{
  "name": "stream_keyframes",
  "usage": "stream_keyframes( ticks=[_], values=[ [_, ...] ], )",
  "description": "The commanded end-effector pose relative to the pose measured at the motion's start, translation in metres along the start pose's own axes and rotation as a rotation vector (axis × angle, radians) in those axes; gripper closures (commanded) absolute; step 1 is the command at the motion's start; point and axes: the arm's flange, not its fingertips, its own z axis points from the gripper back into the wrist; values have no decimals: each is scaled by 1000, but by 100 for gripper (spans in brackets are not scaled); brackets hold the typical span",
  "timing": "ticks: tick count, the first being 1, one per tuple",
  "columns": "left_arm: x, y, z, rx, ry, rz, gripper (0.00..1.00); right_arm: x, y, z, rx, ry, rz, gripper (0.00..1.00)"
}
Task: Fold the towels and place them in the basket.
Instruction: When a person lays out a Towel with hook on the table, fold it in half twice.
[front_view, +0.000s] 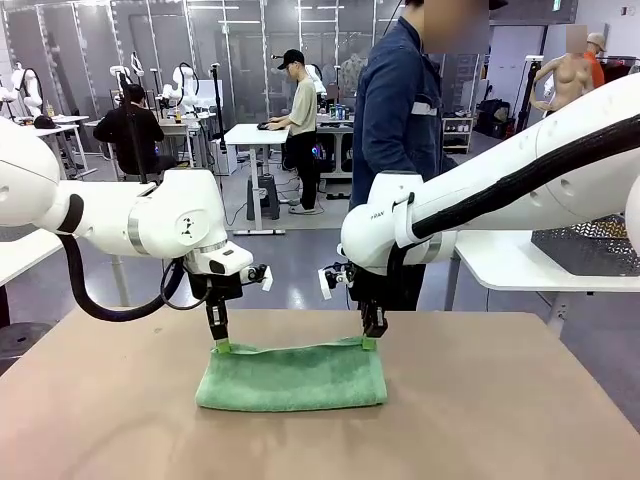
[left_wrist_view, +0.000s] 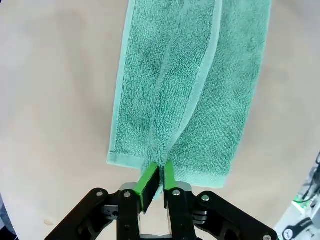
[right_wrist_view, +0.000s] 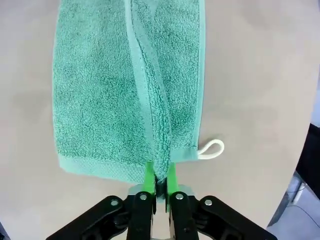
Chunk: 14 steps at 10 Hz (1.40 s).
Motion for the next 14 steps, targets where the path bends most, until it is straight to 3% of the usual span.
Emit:
stream_keyframes(
  ticks=[1, 2, 3, 4, 6, 7, 9, 10, 11, 13, 14],
  values=[
    [3, 8, 0, 4, 22, 19, 54, 5, -5, 1, -32, 18, -3, 48],
    [3, 10, 0, 24, 11, 18, 39, 6, -5, 1, -62, 13, -8, 24],
    [0, 8, 1, 44, 0, 21, 17, 7, -3, 1, -84, 34, -16, 7],
    [-5, 6, 5, 55, -8, 25, 2, 4, 0, 4, -100, 31, -19, 0],
    [-19, -1, 16, 72, -37, 39, 0, 1, 10, 12, -120, 20, -33, 0],
    [-26, -12, 24, 70, -54, 80, 0, 5, 23, 17, -118, 51, -121, 13],
    [-39, -46, 46, 62, -82, 263, 0, 9, 54, 30, -112, 18, -404, 0],
    [-48, -67, 57, 64, -91, 357, 0, 10, 66, 31, -92, -29, -517, 0],
    [-59, -88, 64, 61, -121, 368, 0, 11, 77, 28, -99, -50, -597, 0],
    [-74, -102, 61, 51, -146, 319, 0, 7, 84, 28, -107, -91, -633, 0],
    [-56, -79, 68, 43, -96, 349, 0, 9, 71, 31, -72, -27, -574, 0]
  ],
)
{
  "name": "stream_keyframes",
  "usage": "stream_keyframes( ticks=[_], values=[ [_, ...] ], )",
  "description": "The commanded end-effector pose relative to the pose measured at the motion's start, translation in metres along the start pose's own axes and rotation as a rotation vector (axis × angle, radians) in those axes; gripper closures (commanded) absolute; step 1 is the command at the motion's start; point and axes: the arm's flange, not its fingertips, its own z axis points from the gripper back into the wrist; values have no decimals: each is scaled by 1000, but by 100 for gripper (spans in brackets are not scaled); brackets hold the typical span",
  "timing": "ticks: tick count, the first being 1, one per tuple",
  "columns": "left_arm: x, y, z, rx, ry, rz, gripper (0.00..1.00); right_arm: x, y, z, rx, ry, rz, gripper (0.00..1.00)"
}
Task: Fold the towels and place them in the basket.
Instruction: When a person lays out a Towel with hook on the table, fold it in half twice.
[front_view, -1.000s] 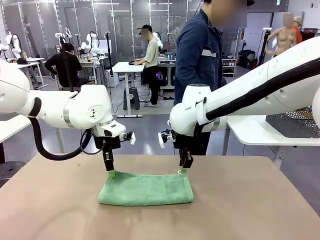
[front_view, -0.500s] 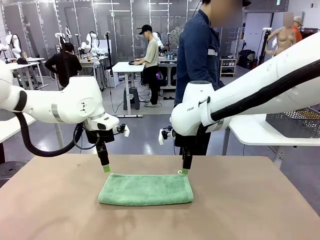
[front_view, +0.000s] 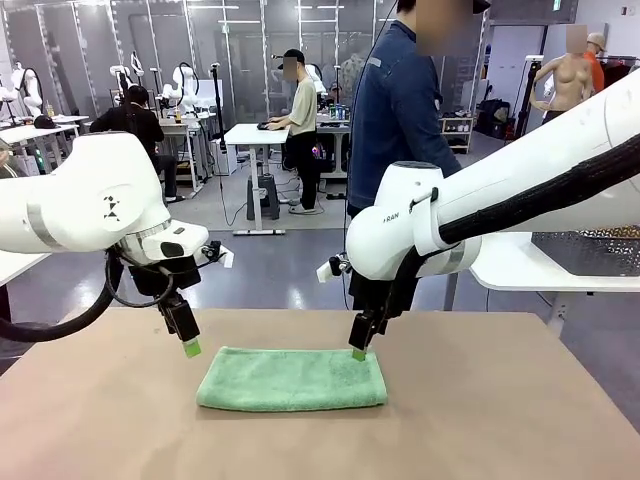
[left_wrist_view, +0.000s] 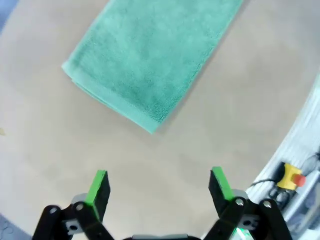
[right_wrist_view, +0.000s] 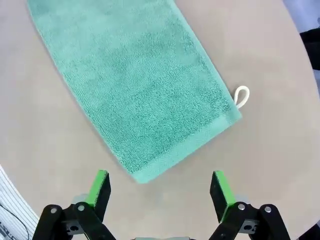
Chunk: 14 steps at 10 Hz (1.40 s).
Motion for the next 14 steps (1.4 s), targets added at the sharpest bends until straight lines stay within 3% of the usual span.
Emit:
stream_keyframes(
  ticks=[1, 4, 6, 9, 13, 14],
  values=[
    [16, 14, -4, 4, 12, -7, 0, 4, -5, -1, -6, 25, 43, 0],
    [7, 7, -5, -5, 4, -1, 0, 1, -1, -1, -4, 11, 15, 0],
    [-21, -2, 59, 103, -80, 50, 0, 1, -12, -14, 85, -36, -283, 0],
    [-65, -29, 128, 122, -107, 114, 0, -8, -18, -29, -12, -60, -561, 0],
    [-111, -78, 242, 199, -137, 192, 0, -4, -14, -48, -154, 14, -741, 0],
    [-123, -90, 268, 204, -140, 198, 0, -4, -16, -55, -133, 36, -756, 0]
  ],
)
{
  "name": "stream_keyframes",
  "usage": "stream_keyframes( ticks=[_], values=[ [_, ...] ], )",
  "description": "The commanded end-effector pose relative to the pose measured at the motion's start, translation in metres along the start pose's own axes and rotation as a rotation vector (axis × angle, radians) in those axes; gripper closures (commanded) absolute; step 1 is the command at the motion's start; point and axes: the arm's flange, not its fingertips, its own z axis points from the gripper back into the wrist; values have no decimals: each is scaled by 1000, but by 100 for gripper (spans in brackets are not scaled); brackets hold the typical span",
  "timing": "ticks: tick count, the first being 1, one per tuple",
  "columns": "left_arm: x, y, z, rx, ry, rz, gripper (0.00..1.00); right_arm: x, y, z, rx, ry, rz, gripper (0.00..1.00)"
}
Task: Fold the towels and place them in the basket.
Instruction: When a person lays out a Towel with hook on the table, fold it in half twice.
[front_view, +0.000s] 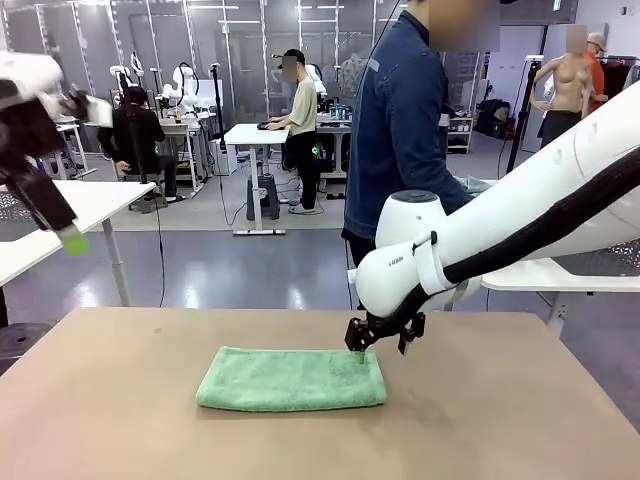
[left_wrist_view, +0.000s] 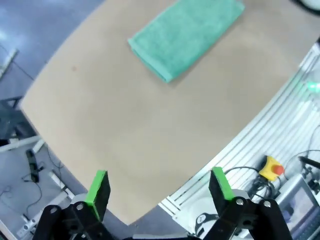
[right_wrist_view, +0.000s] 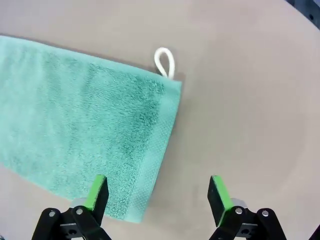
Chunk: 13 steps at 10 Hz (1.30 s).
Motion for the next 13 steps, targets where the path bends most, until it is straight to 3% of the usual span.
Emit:
stream_keyframes(
  ticks=[1, 4, 11, 13],
  values=[
    [-9, -5, 48, 24, 11, 41, 0, 4, 10, -13, -37, 48, -54, 0],
    [-31, -7, 111, -5, -44, 132, 0, 9, 7, -27, -45, 31, -112, 0],
    [-78, -24, 164, 37, -123, 201, 0, 12, 10, -49, -44, 73, -139, 0],
    [-68, -7, 151, 27, -131, 173, 0, 12, 9, -51, -42, 74, -144, 0]
  ],
)
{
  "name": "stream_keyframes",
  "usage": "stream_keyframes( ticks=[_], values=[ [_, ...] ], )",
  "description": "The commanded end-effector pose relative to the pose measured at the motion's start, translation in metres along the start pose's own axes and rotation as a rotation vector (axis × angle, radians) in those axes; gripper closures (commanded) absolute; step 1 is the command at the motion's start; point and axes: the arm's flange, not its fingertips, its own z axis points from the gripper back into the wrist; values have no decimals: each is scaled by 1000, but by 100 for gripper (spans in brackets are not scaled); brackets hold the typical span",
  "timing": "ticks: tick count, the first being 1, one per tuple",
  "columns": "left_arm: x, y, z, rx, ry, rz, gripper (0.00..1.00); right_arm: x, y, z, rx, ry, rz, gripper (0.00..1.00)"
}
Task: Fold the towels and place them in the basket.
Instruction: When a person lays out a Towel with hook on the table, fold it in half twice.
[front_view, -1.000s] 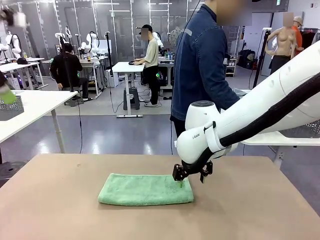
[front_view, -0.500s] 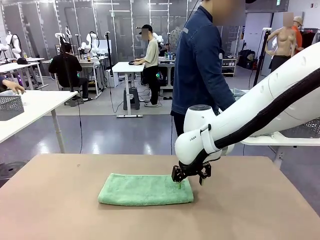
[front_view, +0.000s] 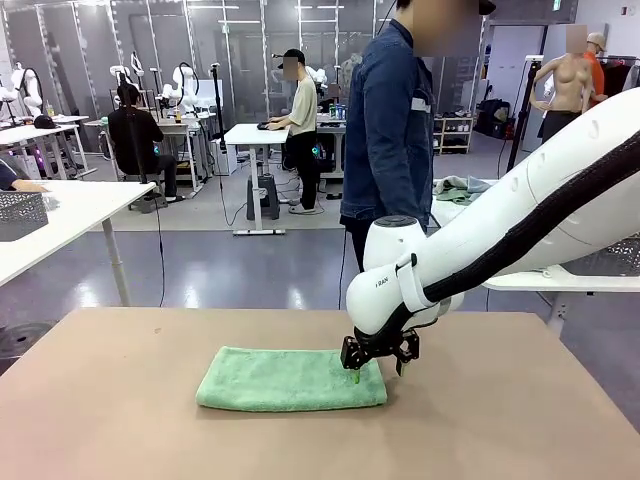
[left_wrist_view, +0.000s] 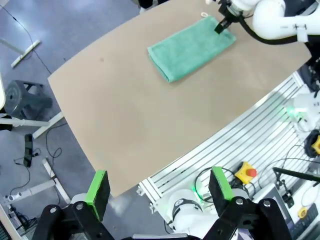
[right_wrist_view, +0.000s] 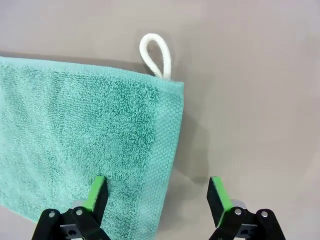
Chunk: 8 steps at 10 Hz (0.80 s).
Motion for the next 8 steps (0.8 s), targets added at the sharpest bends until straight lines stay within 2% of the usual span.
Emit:
stream_keyframes(
  ticks=[1, 2, 4, 5, 8],
  values=[
    [6, 5, -6, -5, 9, -4, 0, 3, 5, -2, -24, 0, -41, 0],
    [6, 5, -6, -5, 9, -4, 0, 3, 4, -2, -24, 5, -38, 25],
    [6, 5, -6, -5, 9, -4, 0, 2, 5, -3, -18, 28, -40, 85],
    [6, 5, -6, -5, 9, -4, 0, 1, 5, -5, -13, 35, -44, 100],
    [6, 5, -6, -5, 9, -4, 0, 2, 7, -7, -2, 37, -53, 97]
  ],
)
